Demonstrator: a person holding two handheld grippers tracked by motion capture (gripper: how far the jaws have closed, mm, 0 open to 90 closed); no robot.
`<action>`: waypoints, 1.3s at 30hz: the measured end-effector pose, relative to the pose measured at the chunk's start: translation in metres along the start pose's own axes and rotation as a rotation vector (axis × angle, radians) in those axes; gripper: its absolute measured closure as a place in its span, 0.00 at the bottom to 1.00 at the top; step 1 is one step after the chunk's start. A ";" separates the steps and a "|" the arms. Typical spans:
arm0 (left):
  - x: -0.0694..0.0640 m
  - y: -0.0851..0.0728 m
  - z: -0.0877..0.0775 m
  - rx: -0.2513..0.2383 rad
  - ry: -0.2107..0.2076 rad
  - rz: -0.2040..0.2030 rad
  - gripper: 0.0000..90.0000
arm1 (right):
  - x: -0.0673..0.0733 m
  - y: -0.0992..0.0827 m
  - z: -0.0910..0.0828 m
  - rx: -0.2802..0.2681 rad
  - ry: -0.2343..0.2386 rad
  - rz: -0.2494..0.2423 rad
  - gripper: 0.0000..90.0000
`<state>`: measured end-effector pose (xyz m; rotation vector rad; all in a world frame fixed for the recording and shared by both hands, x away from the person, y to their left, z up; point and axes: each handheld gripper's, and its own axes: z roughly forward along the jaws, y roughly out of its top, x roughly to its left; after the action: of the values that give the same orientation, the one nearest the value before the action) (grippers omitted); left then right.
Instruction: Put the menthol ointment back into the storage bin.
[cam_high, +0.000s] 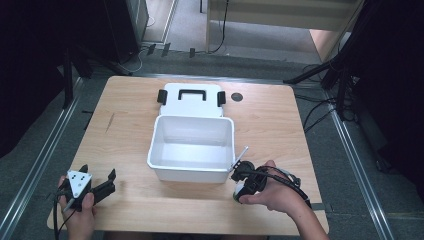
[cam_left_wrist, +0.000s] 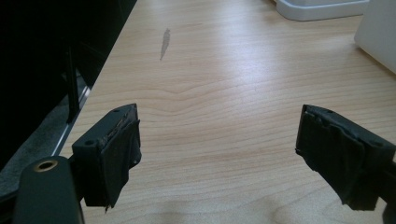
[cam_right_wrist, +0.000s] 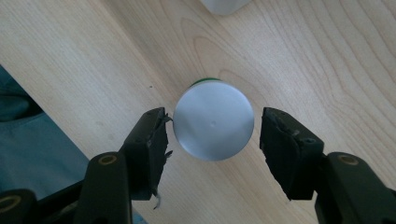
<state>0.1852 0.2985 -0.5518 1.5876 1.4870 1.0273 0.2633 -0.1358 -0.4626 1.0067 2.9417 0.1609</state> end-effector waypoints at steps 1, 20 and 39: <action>0.000 0.000 0.000 0.001 0.000 0.000 0.16 | 0.000 0.000 0.001 -0.002 0.000 0.001 0.48; 0.000 0.000 0.000 0.010 -0.005 0.006 0.16 | 0.001 0.007 0.008 0.027 -0.006 -0.011 0.57; 0.001 0.001 0.001 0.015 -0.007 0.004 0.16 | 0.000 0.004 -0.008 0.033 0.007 -0.021 0.57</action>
<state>0.1863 0.2990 -0.5516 1.6030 1.4907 1.0139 0.2656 -0.1337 -0.4544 0.9812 2.9693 0.1157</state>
